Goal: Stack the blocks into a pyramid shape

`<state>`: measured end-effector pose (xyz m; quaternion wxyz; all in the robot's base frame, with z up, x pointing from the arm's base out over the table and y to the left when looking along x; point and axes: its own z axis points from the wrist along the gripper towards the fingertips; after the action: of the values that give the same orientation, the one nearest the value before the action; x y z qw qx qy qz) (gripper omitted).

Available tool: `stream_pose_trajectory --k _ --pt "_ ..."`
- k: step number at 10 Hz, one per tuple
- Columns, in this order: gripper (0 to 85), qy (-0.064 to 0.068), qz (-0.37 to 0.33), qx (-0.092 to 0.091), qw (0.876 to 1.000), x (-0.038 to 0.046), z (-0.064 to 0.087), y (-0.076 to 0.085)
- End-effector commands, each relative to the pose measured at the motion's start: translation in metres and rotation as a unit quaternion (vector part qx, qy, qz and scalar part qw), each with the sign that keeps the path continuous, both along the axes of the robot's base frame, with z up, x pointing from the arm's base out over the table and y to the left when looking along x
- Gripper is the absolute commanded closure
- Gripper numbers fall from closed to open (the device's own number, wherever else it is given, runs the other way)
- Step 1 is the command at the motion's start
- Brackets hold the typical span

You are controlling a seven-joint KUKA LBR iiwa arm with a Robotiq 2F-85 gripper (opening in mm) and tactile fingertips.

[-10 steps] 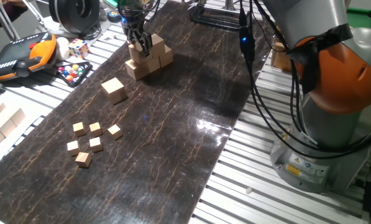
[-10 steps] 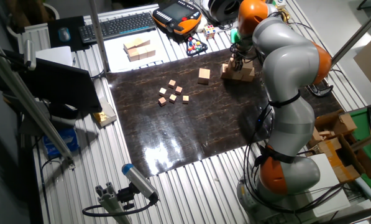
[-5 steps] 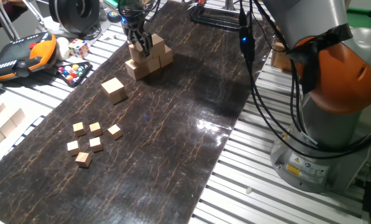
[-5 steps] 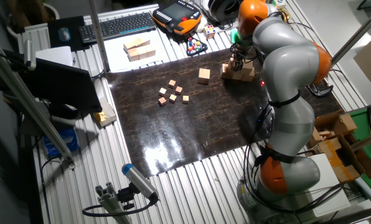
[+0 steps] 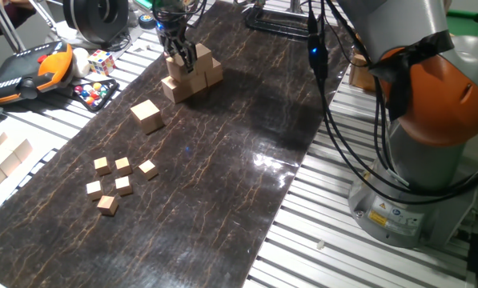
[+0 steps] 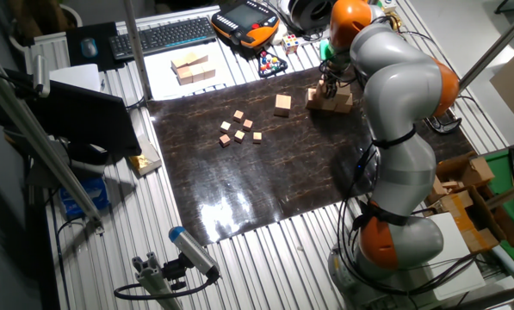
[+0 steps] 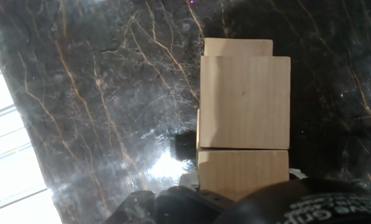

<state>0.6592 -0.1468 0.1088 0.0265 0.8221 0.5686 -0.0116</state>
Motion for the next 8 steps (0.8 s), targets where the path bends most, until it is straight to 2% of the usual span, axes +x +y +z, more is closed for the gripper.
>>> stream_pose_trajectory --k 1,5,8 --pt "73.7 -0.001 -0.002 -0.001 1.0 -0.0001 -0.0003 0.0" --pt "48.3 -0.004 -0.005 -0.001 1.0 -0.0003 -0.0012 -0.0006" --pt "21.7 -0.004 -0.005 -0.001 1.0 -0.0004 -0.0018 -0.0008"
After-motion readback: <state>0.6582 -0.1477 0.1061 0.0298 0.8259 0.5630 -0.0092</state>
